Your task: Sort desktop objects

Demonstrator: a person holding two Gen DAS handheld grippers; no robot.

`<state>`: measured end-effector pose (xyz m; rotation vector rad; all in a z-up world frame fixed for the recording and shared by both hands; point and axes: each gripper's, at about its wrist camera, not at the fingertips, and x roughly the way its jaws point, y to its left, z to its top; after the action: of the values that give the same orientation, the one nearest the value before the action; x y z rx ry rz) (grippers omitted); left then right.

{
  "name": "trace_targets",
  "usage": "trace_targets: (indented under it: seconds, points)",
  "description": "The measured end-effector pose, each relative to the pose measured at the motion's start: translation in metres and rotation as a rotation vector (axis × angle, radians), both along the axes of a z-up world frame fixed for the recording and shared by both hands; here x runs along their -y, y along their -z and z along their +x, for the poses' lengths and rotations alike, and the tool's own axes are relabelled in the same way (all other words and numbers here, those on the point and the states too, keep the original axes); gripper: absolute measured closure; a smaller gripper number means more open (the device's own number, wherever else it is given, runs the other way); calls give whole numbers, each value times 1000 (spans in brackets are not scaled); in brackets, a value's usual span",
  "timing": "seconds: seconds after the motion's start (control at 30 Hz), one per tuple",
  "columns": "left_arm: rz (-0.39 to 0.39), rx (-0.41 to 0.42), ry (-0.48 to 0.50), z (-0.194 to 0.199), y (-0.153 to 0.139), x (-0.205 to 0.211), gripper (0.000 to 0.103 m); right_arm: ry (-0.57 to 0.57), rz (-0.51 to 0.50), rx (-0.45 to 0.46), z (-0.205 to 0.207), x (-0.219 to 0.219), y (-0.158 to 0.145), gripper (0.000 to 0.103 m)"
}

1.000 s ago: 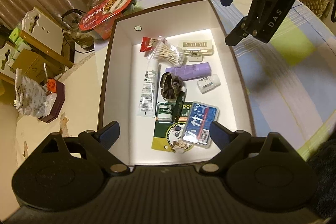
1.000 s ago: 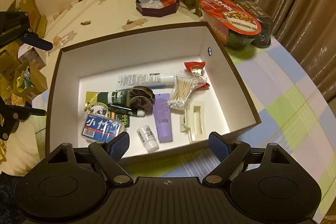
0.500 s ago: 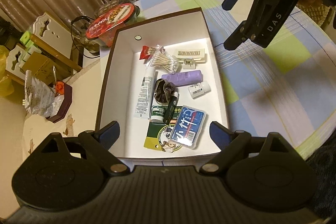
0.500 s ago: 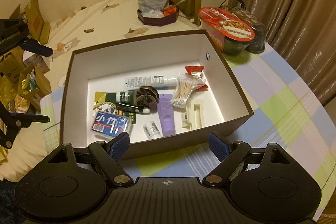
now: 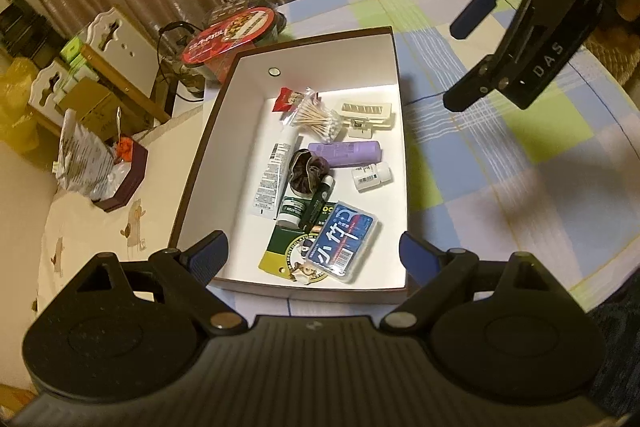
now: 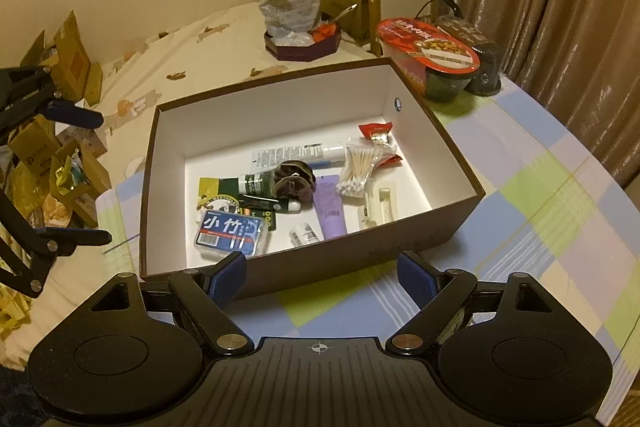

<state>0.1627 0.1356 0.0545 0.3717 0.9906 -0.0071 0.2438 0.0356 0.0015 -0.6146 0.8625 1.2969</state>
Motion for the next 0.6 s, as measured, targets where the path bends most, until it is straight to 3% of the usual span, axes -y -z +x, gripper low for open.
trace_targets:
  seconds: [0.6]
  points:
    - [-38, 50, -119, -20, -2, 19, 12, 2, 10, -3, -8, 23, 0, 18]
